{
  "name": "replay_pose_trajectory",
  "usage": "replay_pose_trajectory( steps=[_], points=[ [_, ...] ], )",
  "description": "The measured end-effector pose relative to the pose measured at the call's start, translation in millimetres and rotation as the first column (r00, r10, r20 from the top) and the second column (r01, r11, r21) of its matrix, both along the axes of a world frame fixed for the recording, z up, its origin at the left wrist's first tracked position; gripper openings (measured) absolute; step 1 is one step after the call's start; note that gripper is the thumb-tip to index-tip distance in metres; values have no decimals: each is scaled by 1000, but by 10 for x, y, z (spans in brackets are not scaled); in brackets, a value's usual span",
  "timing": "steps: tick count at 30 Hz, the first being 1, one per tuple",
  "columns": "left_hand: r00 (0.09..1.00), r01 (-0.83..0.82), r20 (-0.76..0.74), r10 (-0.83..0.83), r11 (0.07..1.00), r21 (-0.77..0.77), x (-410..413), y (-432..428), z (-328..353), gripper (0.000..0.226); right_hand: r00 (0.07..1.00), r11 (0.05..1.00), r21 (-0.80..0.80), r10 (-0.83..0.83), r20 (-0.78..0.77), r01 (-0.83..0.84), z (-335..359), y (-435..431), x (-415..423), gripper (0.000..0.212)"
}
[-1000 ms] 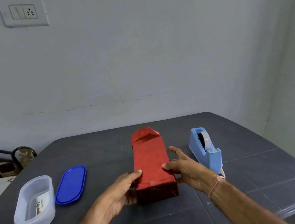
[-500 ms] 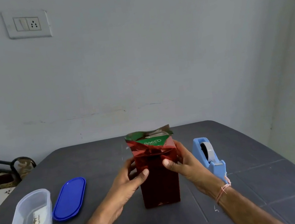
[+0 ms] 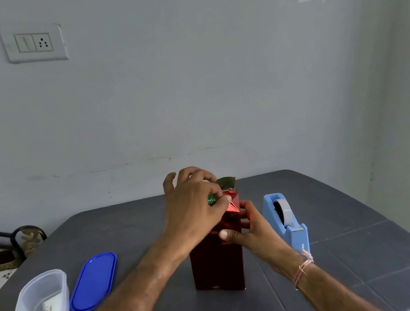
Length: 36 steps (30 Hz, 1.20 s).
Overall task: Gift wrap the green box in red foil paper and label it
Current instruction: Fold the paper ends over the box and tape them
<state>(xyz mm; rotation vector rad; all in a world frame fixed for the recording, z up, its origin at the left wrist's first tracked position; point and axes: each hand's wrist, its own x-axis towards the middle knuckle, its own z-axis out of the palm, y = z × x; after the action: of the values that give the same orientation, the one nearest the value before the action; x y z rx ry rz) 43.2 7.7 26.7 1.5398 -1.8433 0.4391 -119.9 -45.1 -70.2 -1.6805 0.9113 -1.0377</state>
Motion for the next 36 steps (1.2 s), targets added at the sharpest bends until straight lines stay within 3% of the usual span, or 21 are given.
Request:
replay_pose_trajectory(
  steps=[4,6,8,10,13,15,19,22,25,27,29,33,36],
  points=[
    [957,168,-264,-123,973,156,2,-96,170,13,996,996,-21,-87,-12,87,23,84,31,79],
    [931,159,-343,-124,984,77,31,-70,76,10,983,982,-34,-185,13,186,-2,137,83,82],
    [902,33,-426,-63,997,-77,34,43,-103,40,942,941,-54,-336,1,335,-46,180,140,89],
    [820,-5,-572,-18,999,-39,5,212,-281,84,885,885,-111,-460,-68,452,-74,249,211,90],
    [514,326,-857,27,918,225,-73,405,-429,126,886,884,-210,-447,-119,418,-137,369,298,94],
    [436,443,-898,52,857,265,-11,380,-478,130,926,910,-271,-357,-123,314,-196,408,330,93],
    [545,387,-838,38,875,291,193,200,-549,109,978,930,-357,-144,-151,82,-282,426,328,93],
    [550,347,-835,12,906,241,296,135,-588,86,986,923,-385,-65,-151,2,-250,384,263,76],
    [532,324,-847,5,922,210,452,108,-608,63,998,957,-289,-48,-40,35,-124,229,105,48],
    [541,369,-841,6,897,244,539,104,-603,60,996,965,-248,-77,48,86,21,149,21,42],
    [549,425,-836,0,861,279,583,100,-584,69,982,912,-366,-179,56,187,201,76,-32,41],
    [568,453,-823,-26,844,286,605,59,-623,82,943,745,-645,-312,-113,169,769,84,15,36],
    [582,428,-813,-31,861,274,577,42,-651,74,842,749,-662,-376,-386,31,1176,151,188,62]
  ],
)
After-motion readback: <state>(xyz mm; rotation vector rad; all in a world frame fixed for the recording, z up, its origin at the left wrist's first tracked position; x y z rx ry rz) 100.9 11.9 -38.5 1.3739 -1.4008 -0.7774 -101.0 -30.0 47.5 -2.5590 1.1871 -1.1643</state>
